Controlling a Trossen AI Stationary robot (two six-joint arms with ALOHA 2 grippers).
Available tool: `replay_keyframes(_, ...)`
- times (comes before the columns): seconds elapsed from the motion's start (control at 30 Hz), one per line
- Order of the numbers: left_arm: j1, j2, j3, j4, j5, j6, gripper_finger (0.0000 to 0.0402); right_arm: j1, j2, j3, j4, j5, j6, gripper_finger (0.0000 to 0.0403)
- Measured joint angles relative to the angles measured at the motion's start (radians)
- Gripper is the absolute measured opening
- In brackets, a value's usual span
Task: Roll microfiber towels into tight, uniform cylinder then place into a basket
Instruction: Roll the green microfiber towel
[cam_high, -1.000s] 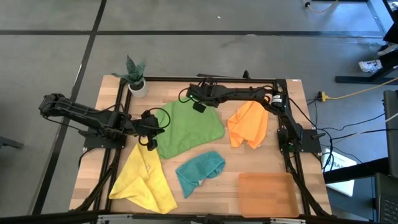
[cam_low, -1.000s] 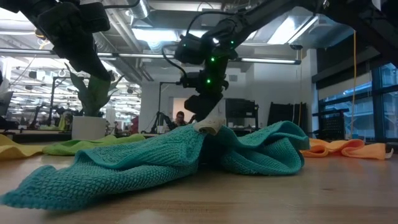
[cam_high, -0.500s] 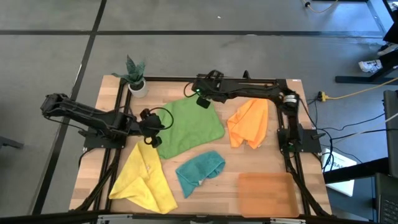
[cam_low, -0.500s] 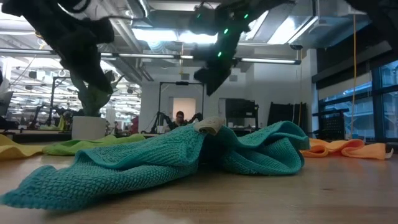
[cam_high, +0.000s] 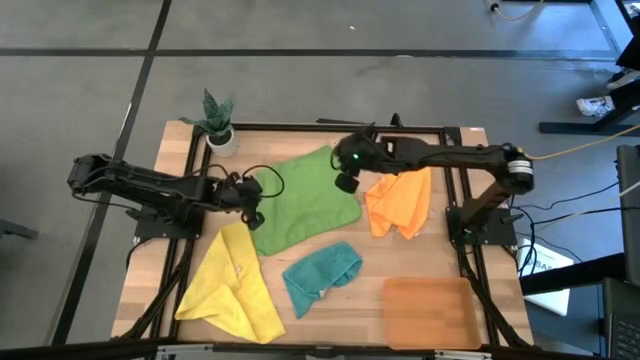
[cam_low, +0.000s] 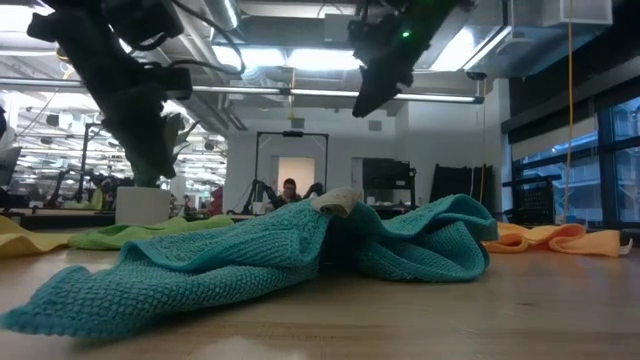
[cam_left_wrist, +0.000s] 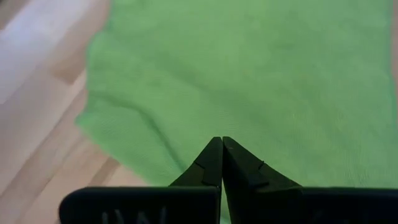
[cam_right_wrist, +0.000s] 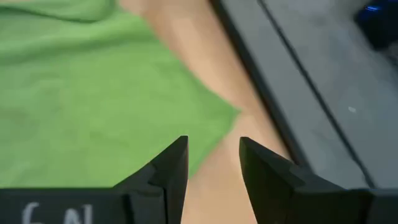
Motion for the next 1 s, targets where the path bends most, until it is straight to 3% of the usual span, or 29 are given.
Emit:
replay_keyframes(0.13,-0.012,0.000,0.000,0.004,0.016,0.052,0.0003,0.029,-0.055,-0.080,0.046,-0.134,-0.034,0.0146)
replay_keyframes(0.3,-0.012,0.007,0.000,-0.009,0.015,0.050,0.0011,0.058,-0.087,-0.144,0.089,-0.212,-0.072,0.0146)
replay_keyframes(0.73,-0.010,0.019,-0.001,-0.025,0.010,0.027,0.0078,0.098,-0.087,-0.160,0.122,-0.215,-0.133,0.0145)
replay_keyframes(1.0,-0.010,0.082,-0.048,-0.015,0.008,0.027,0.0080,0.098,-0.087,-0.160,0.141,-0.215,-0.146,0.0146)
